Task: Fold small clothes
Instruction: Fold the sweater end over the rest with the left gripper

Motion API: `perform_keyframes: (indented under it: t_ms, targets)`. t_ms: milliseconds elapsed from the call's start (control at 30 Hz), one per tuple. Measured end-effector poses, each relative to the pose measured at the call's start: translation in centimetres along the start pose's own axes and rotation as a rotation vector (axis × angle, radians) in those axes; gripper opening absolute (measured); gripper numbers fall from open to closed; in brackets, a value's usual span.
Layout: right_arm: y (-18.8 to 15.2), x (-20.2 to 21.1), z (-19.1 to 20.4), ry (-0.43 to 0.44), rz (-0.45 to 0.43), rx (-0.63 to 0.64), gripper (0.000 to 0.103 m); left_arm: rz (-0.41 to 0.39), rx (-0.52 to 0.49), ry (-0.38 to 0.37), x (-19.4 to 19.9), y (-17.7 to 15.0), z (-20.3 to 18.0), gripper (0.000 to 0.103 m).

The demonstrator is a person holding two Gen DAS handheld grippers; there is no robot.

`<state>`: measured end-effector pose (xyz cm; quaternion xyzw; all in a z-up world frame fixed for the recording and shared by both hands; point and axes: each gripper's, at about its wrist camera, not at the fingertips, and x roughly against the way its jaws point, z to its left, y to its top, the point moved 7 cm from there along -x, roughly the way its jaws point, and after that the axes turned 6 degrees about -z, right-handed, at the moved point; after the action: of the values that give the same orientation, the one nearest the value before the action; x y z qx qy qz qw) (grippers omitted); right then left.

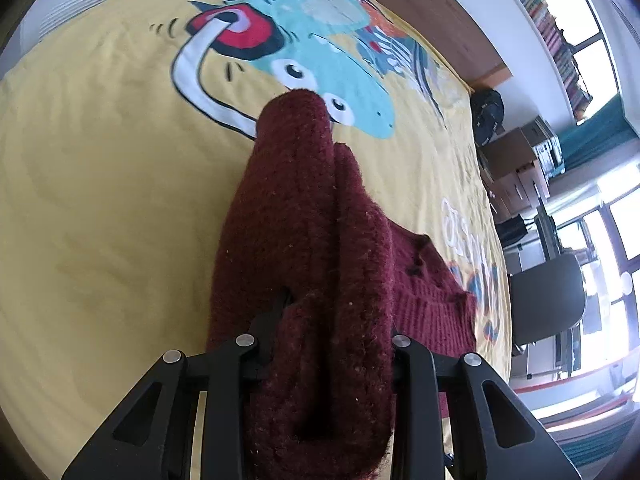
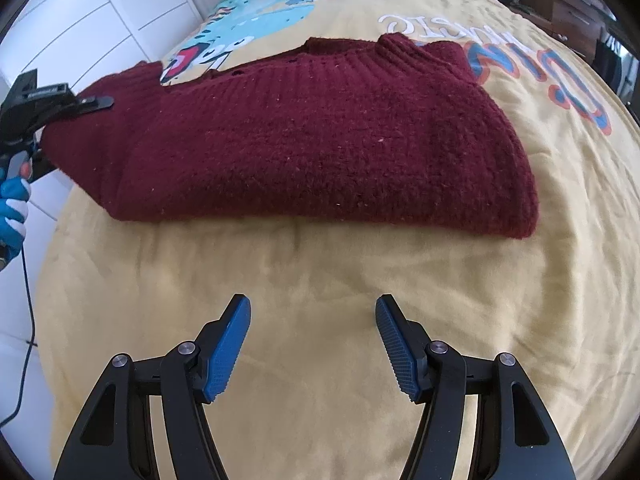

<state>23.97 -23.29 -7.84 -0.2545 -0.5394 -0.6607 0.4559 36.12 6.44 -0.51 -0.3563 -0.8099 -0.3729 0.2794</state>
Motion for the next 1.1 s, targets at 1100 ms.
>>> perform_keyframes:
  t_ms: [1100]
  targets:
    - [-3.6,10.7,-20.2,-0.184,-0.13,-0.256,0.067,0.206,-0.128,-0.125,-12.5,-11.4,-22.9,0.023]
